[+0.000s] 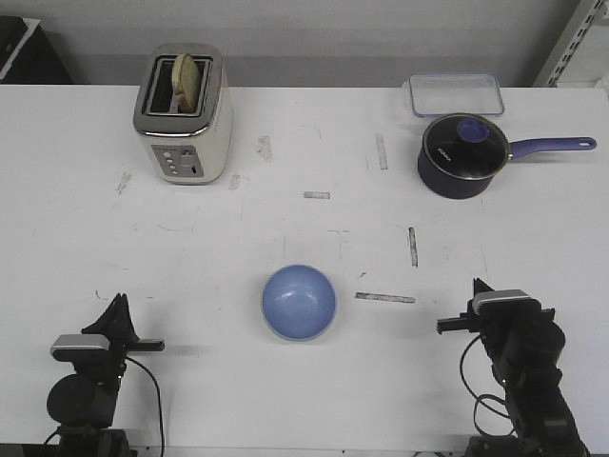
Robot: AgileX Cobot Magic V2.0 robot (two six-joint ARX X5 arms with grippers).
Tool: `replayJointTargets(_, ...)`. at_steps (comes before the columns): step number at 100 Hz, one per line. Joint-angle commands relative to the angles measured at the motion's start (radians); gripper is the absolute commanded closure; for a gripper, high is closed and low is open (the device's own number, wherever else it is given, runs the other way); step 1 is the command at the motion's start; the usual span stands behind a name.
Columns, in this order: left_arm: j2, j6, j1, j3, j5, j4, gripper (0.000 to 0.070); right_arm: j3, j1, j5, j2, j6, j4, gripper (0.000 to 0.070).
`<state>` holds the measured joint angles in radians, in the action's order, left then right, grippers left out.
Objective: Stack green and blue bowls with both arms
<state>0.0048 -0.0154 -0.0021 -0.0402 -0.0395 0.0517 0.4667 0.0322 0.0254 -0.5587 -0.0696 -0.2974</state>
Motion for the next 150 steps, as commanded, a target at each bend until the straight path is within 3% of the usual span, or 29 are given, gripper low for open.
replayJointTargets(1,-0.002,0.009,0.000,0.027,0.017,0.043,0.0699,0.004,0.002,0.000,-0.003,0.014,0.014,0.0700)
replayJointTargets(12,-0.002,0.008,-0.009,0.028,0.036,-0.007,0.0699,0.004,0.002,0.000,-0.003,0.014,0.018,0.0700)
replayJointTargets(109,-0.002,0.008,-0.010,0.027,0.036,0.001,0.0699,0.004,0.000,-0.006,-0.001,0.000,0.027,0.0700)
replayJointTargets(126,-0.002,0.008,-0.010,0.027,0.036,0.001,0.0699,-0.030,-0.003,-0.012,0.083,-0.003,0.045,0.0700)
replayJointTargets(150,-0.002,0.008,-0.010,0.027,0.036,0.001,0.0699,-0.225,-0.028,-0.057,0.314,0.029,0.094,0.0700)
